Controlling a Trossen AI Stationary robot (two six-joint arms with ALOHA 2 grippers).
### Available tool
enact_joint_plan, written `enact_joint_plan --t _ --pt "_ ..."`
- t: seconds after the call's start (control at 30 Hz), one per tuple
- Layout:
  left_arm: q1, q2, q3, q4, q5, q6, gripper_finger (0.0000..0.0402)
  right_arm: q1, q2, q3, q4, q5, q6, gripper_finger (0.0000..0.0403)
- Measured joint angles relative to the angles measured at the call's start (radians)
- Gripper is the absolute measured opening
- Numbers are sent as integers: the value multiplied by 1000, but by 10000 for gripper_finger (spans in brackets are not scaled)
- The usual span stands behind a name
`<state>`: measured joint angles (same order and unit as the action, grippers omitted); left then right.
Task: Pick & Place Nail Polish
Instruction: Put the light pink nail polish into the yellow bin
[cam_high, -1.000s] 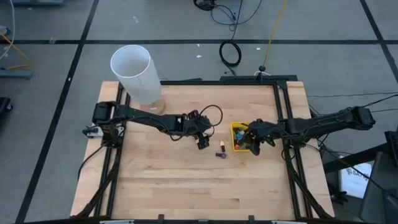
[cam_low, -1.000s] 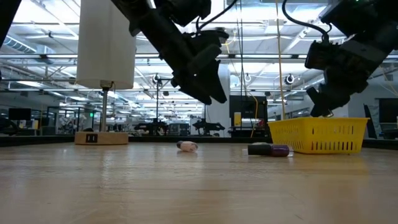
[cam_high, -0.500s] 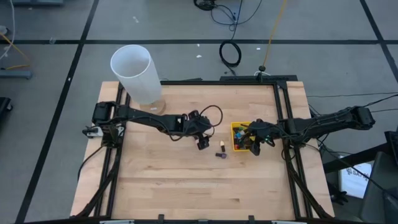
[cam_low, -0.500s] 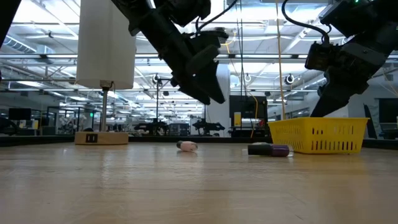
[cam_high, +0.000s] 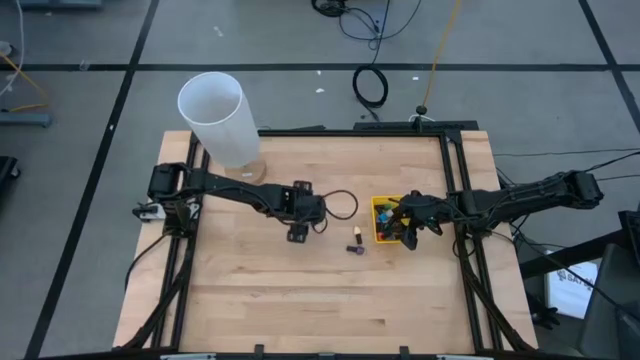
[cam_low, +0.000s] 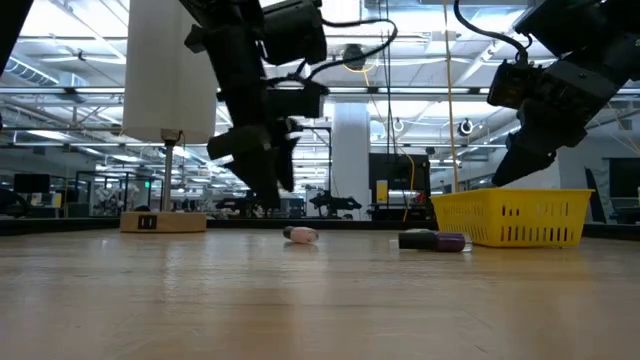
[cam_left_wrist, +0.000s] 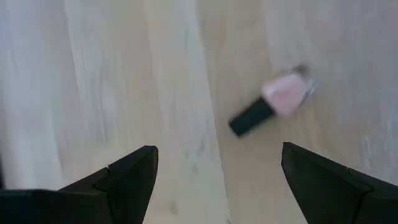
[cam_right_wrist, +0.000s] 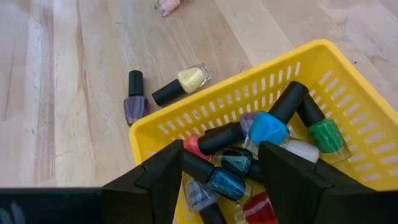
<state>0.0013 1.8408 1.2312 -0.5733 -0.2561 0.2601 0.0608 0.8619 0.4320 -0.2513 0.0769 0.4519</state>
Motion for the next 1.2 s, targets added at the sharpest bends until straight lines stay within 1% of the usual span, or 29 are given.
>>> enact_joint_plan --t 0.07,0.13,0.2,0.3,0.53,0.7,0.8,0.87,0.93,1.2 --pt "6 0 0 37 31 105 335 0 0 0 0 0 0 196" --pt "16 0 0 68 84 180 335 0 0 0 0 0 0 196" --pt "28 0 0 97 141 230 335 0 0 0 0 0 0 196" --pt "41 14 0 101 200 294 335 0 0 0 0 -1 5 196" --pt "68 107 1 99 211 357 335 0 0 0 0 -2 7 196" --pt "68 123 4 112 212 367 335 0 0 0 0 -2 7 196" --pt "72 124 4 98 236 367 333 0 0 0 0 -3 7 196" --pt "75 129 4 89 268 366 321 0 0 0 0 -3 8 196" --pt "75 132 5 82 283 360 300 0 0 0 0 -2 8 196" --pt "73 134 3 78 295 298 184 0 0 0 0 -2 12 196"
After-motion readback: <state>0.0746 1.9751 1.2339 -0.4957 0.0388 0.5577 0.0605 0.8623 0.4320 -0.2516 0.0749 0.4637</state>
